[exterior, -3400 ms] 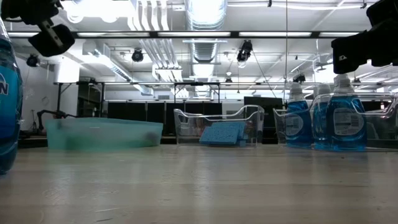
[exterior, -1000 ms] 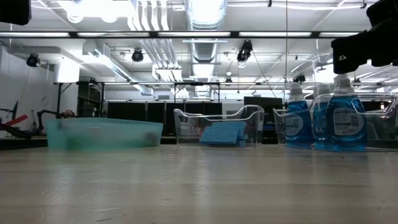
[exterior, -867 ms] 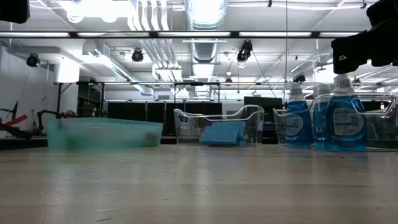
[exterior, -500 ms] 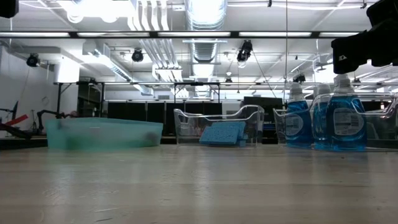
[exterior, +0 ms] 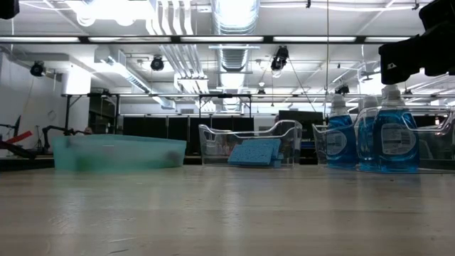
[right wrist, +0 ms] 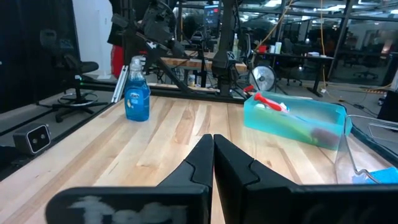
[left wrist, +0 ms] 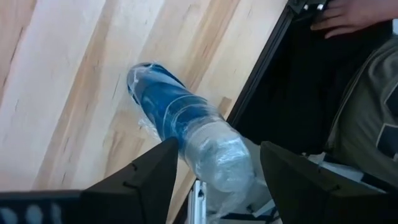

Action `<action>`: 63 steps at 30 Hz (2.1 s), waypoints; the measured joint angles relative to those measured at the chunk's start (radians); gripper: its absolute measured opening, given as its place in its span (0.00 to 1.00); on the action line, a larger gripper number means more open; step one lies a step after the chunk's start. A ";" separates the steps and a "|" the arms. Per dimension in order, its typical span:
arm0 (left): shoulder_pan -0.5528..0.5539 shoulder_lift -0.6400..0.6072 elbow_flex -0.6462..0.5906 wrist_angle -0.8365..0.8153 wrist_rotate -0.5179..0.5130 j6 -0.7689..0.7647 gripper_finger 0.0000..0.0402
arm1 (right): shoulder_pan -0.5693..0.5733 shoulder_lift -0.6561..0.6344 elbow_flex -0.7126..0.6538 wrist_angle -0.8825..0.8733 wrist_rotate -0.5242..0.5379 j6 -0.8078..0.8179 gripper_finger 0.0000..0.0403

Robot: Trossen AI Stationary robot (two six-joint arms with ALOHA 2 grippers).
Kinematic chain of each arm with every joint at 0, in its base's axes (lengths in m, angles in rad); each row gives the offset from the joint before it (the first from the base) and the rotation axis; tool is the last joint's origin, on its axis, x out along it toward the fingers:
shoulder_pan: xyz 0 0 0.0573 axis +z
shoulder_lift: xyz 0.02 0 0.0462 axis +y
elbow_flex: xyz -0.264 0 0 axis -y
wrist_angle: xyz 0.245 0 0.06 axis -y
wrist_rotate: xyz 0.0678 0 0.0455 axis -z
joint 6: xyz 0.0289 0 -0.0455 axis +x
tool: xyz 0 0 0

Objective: Pick & Place Kitchen Sink Supplies
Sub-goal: Put the blue dishwashing liquid bottle into the right transparent bin

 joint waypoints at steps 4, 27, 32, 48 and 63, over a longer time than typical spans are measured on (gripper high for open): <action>0.001 0.009 0.000 -0.003 -0.001 0.021 0.59 | 0.000 0.000 0.000 0.000 0.000 0.000 0.02; 0.017 0.024 0.035 -0.036 -0.053 0.175 0.35 | 0.000 0.000 0.000 0.000 0.000 0.000 0.02; 0.051 0.017 0.051 -0.081 -0.061 0.232 0.32 | 0.000 0.000 0.000 0.000 0.000 0.000 0.02; 0.250 0.010 0.150 -0.126 -0.078 0.551 0.33 | 0.000 0.000 0.000 0.000 0.000 0.000 0.02; 0.422 0.010 0.237 -0.108 -0.141 0.923 0.33 | 0.000 0.000 0.000 0.022 0.000 0.080 0.02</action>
